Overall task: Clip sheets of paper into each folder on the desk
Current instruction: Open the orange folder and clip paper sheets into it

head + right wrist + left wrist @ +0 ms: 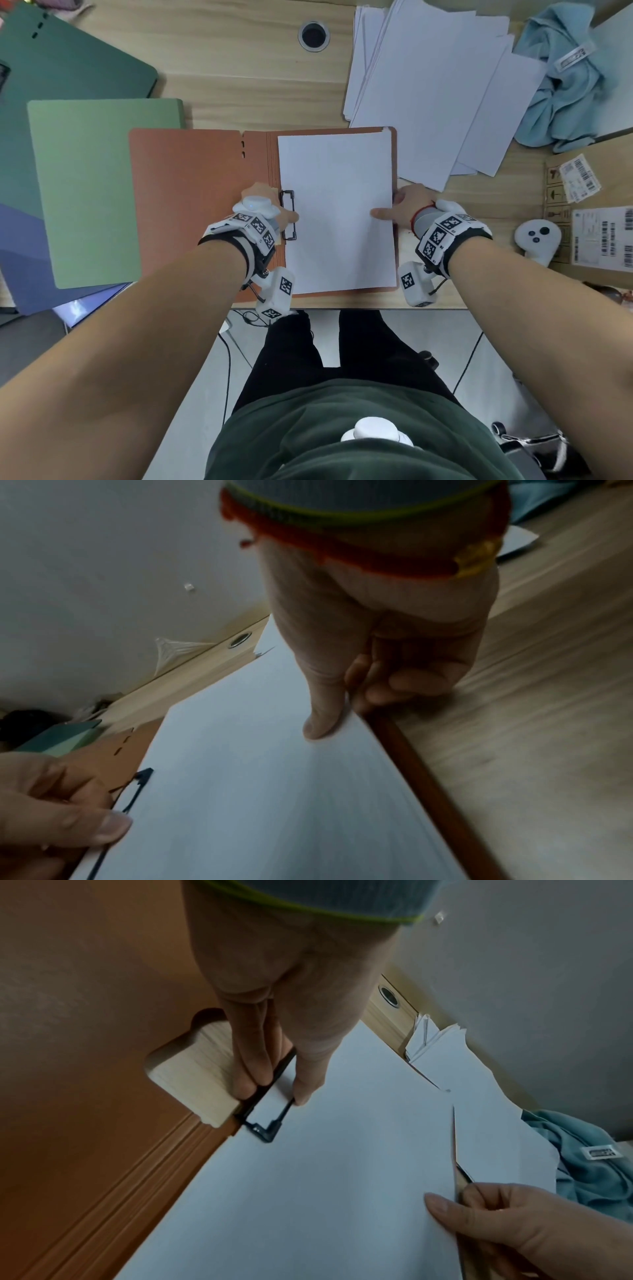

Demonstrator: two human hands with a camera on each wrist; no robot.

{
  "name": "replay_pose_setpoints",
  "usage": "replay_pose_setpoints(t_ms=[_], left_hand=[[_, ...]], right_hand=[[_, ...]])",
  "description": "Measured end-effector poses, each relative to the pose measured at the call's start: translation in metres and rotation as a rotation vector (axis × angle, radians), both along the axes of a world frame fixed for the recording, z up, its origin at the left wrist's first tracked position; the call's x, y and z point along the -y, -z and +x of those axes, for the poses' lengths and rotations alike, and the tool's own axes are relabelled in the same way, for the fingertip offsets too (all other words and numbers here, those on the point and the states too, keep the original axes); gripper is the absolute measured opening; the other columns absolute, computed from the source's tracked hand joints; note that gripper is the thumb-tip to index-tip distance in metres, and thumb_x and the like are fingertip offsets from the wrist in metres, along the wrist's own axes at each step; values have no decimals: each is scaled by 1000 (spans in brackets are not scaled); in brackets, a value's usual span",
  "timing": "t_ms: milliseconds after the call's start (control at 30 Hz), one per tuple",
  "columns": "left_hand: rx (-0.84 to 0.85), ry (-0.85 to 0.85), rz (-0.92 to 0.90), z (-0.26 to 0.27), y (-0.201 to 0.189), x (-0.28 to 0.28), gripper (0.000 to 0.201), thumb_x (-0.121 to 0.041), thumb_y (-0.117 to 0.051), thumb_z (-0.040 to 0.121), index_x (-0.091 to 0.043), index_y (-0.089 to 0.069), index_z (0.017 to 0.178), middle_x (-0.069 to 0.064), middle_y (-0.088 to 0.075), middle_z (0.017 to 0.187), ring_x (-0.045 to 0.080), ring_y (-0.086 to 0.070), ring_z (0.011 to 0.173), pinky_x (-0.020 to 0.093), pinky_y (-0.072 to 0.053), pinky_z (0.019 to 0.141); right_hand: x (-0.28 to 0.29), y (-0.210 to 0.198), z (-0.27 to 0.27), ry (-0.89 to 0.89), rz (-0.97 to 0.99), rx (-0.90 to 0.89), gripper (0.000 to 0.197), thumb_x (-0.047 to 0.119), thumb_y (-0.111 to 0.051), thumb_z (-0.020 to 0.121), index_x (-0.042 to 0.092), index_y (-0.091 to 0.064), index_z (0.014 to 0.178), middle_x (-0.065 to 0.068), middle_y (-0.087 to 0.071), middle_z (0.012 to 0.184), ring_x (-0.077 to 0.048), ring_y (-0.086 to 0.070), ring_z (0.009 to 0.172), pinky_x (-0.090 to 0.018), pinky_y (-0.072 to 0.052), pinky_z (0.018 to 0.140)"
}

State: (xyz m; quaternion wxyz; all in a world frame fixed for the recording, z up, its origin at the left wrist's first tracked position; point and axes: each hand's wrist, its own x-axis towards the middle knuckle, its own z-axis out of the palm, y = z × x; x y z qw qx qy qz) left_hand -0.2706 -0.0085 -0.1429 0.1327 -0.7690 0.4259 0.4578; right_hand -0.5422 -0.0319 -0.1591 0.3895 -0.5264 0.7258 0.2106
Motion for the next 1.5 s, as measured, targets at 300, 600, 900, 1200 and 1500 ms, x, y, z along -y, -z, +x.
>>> replay_pose_setpoints(t_ms=[300,600,900,1200,1500], left_hand=[[164,-24,-114,27,-23,-3,55,-58,-79,71,-11,-56,86,9,-59,83,23,-58,72,31,-47,61],[443,-204,-29,132,-42,-44,121,-63,-79,68,-8,-10,152,21,-31,151,37,-36,138,49,-37,109],[195,-334,-211,171,-59,-37,42,-54,-66,86,-14,-54,88,17,-61,103,25,-53,88,30,-43,67],[-115,-182,-330,90,-162,26,50,-51,-35,102,-9,-58,86,6,-63,71,19,-65,53,19,-42,41],[-241,9,-165,-15,-126,32,61,-55,-38,101,-5,-71,106,6,-64,77,21,-61,60,18,-44,42]], right_hand=[[15,-36,70,-98,-169,193,28,31,-66,84,22,-59,109,-1,-62,111,-23,-63,93,-36,-55,78],[-4,-28,175,-483,-68,56,62,44,-56,85,23,-44,143,-10,-40,142,-33,-54,116,-39,-49,91],[-6,-35,185,-441,17,94,61,43,-59,88,19,-44,142,-9,-36,139,-32,-57,106,-32,-45,73],[20,-116,150,13,138,533,67,71,-42,90,25,-54,137,4,-57,137,-19,-62,113,-45,-52,97],[23,-142,51,419,73,682,96,95,-42,64,28,-61,130,3,-70,120,-20,-69,104,-42,-58,86]])
